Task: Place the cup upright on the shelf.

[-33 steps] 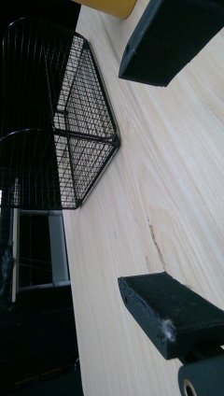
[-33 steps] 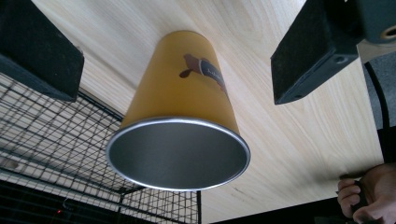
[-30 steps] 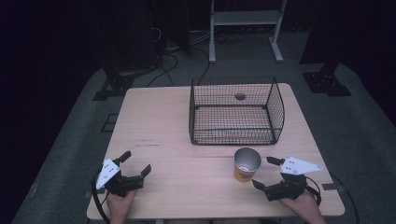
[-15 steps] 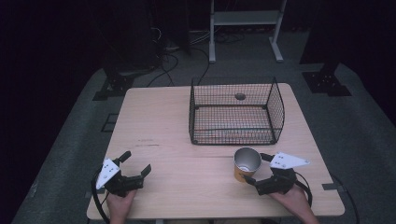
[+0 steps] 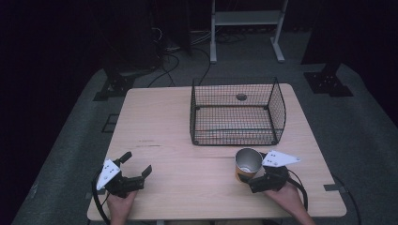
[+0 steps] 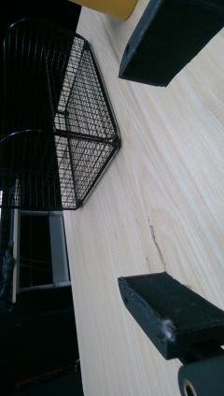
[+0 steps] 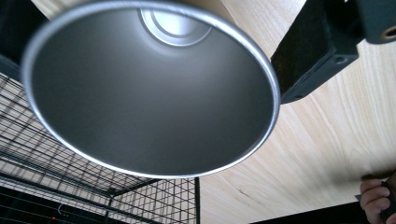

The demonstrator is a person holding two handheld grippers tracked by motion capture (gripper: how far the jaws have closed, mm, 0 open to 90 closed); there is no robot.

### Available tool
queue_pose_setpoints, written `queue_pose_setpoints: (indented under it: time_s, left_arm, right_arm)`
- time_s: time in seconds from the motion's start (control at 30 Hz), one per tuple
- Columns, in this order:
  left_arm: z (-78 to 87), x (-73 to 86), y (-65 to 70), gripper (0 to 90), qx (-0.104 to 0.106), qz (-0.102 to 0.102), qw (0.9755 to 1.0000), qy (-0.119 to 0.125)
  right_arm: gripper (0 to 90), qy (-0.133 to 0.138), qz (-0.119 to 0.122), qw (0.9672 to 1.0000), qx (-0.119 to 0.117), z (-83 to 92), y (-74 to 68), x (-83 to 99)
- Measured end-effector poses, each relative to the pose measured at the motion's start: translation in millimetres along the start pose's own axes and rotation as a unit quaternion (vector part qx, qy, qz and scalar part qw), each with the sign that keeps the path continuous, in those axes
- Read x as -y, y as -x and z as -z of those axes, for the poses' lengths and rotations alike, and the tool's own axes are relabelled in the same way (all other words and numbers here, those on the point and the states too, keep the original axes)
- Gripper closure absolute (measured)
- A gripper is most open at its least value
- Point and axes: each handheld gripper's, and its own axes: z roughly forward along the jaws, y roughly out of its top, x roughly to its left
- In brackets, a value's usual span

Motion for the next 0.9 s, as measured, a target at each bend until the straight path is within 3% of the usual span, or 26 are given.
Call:
queue_pose_setpoints:
  time_s: [0.23,0.27,0.33,0.67,0.9]
  left_arm:
    - [-0.1,0.0,0.0,2.2,0.000,0.000,1.0000,0.000]
    - [-0.1,0.0,0.1,2.2,0.000,0.000,1.0000,0.000]
    - [-0.1,0.0,0.1,2.2,0.000,0.000,1.0000,0.000]
    - [0.1,0.0,-0.3,2.2,-0.001,0.000,1.0000,0.001]
    - [0.0,0.1,-0.3,2.2,0.000,0.001,1.0000,0.000]
  right_arm:
    - [6.2,0.002,-0.001,1.0000,0.000,-2.5,0.5,-1.4]
    - [11.1,0.003,-0.001,1.0000,0.000,-1.7,0.6,-1.3]
    - [12.3,0.006,-0.002,1.0000,0.000,-1.1,0.7,-1.3]
    - [12.6,0.000,0.004,1.0000,-0.007,-0.6,-0.7,-3.1]
    - [12.6,0.006,-0.009,0.9999,-0.009,5.2,2.4,-5.2]
